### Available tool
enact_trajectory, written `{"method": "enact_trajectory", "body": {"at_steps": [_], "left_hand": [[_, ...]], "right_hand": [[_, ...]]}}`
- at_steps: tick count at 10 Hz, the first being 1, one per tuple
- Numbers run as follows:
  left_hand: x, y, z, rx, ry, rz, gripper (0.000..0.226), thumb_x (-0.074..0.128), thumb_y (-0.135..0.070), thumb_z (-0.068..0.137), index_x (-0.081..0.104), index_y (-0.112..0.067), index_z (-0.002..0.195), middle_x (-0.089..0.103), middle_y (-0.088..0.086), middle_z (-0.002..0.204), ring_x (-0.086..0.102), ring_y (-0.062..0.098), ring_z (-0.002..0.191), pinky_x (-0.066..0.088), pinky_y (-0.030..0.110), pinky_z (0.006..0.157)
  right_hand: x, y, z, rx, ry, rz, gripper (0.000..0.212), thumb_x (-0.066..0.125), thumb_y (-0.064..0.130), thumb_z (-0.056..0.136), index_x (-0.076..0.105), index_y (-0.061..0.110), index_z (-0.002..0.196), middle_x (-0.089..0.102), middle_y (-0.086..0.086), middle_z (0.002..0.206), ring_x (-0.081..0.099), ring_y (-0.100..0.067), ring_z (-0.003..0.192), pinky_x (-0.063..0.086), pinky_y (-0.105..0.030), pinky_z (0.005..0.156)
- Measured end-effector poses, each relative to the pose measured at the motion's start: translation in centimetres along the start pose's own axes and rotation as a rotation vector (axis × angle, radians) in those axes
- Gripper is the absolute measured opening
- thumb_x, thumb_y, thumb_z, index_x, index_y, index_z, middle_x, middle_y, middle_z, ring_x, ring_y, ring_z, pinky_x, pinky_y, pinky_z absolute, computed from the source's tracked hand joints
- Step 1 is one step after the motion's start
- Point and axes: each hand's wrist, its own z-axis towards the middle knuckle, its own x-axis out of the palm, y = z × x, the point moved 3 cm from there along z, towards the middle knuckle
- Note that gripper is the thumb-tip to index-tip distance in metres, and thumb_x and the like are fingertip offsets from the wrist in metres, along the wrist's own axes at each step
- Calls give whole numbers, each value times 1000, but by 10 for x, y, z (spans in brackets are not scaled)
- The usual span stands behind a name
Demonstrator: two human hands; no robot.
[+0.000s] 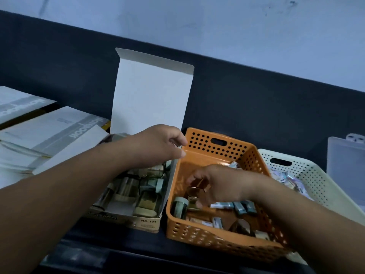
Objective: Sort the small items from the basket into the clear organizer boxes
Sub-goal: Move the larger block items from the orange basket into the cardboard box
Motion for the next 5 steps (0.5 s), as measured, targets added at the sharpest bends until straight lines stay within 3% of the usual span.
{"method": "enact_trajectory", "body": {"at_steps": [1, 2, 3, 5], "left_hand": [[10, -7, 6, 14, 44, 5, 22, 69, -27, 84, 65, -31, 105, 66, -12, 102, 63, 3, 97, 51, 28, 90], [22, -12, 10, 30, 82, 3, 21, 70, -27, 84, 65, -32, 103, 66, -12, 104, 63, 2, 97, 52, 29, 90], [29, -24, 14, 56, 145, 80, 24, 71, -29, 83, 63, -34, 106, 63, -13, 106, 60, 2, 100, 51, 30, 91], [61, -73, -5, 149, 536, 303, 52, 67, -18, 85, 50, -41, 128, 48, -13, 135, 46, 6, 124, 44, 34, 100]], "right_hand": [[5, -7, -1, 5, -37, -15, 28, 69, 23, 87, 63, 30, 113, 67, 10, 107, 62, -10, 100, 52, -36, 92], [-14, -22, -14, 49, -179, 32, 18, 67, 22, 88, 63, 33, 101, 67, 10, 98, 64, -9, 92, 54, -37, 87], [-36, -41, -37, 76, -365, 108, 19, 69, 20, 86, 63, 34, 99, 67, 9, 97, 64, -8, 89, 55, -30, 81], [-58, -68, -81, 83, -658, 185, 21, 73, 19, 83, 66, 26, 101, 69, 6, 95, 65, -9, 90, 54, -35, 85]]}}
